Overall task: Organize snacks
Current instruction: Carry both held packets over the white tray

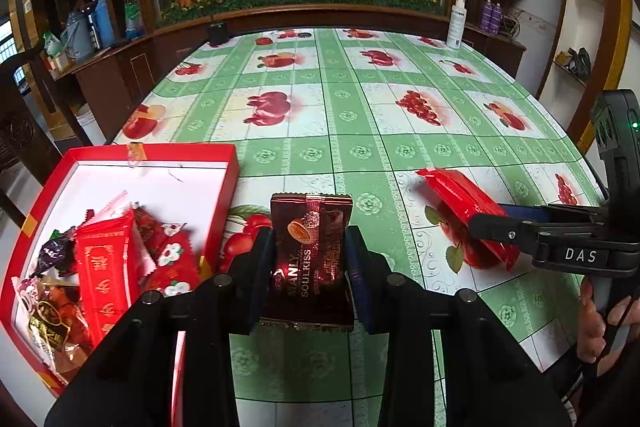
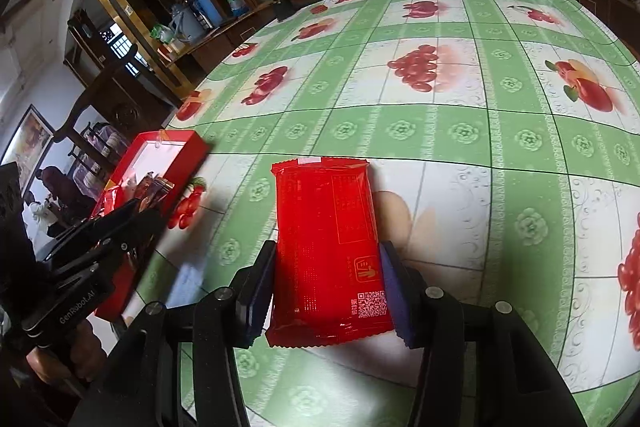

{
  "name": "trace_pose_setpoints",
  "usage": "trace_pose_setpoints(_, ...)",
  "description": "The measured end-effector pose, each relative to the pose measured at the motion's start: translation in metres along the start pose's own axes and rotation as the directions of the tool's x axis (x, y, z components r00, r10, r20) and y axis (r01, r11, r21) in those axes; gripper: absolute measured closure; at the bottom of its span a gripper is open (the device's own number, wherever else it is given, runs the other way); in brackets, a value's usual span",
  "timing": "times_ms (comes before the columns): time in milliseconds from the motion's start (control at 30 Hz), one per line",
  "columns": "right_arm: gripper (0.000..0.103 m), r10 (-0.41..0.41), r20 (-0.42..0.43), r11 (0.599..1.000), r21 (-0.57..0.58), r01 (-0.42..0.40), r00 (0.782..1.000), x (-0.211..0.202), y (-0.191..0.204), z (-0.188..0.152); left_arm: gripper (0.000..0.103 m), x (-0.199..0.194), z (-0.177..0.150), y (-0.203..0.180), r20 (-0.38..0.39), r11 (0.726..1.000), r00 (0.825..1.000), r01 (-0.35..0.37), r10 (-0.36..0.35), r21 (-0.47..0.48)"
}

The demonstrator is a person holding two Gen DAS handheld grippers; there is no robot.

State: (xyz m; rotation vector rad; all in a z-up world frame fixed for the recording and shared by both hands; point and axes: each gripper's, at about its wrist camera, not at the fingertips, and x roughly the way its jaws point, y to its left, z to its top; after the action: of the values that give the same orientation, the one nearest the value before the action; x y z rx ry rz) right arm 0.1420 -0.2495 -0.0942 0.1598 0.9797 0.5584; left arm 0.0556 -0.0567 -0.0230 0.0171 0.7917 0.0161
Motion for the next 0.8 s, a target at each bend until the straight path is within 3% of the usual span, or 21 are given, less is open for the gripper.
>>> trace_pose_setpoints(800, 0.052, 0.049, 0.022, 0.999, -0.003, -0.049, 0.999, -0.018, 0.023, -0.003, 0.070, -0.019, -0.003, 0.020, 0.036, 0.999, 0.999, -0.021, 0.023, -0.043)
